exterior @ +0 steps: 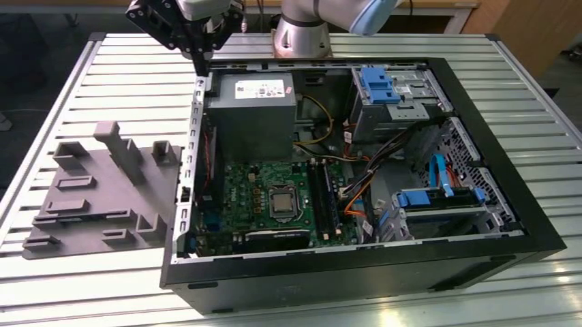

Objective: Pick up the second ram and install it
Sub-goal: 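Reach for the second ram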

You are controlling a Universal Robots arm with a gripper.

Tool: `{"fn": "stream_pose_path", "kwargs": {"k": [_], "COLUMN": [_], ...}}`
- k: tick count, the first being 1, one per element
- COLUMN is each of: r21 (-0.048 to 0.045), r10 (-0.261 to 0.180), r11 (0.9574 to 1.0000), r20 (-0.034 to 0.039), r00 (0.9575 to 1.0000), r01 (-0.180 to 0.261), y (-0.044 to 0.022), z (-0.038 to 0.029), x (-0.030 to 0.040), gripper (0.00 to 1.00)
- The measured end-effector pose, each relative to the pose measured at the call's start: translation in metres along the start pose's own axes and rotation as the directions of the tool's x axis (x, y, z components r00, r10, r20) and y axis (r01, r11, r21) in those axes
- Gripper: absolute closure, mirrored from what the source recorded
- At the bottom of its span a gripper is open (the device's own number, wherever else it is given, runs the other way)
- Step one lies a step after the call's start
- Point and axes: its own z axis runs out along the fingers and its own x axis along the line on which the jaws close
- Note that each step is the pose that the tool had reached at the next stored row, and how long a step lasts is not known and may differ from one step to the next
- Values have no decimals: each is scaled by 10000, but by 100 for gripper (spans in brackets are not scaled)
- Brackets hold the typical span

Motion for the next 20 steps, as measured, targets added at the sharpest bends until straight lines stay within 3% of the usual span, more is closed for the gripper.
{"fn": "stream_pose_path", "kwargs": {"k": [20], "r21": [-1], "r10": [-1], "r11": [10000], "r20": [15], "r00": [10000], "r01": [1], "y": [-13], "z": [-6], "x": [167], "gripper": [89]}}
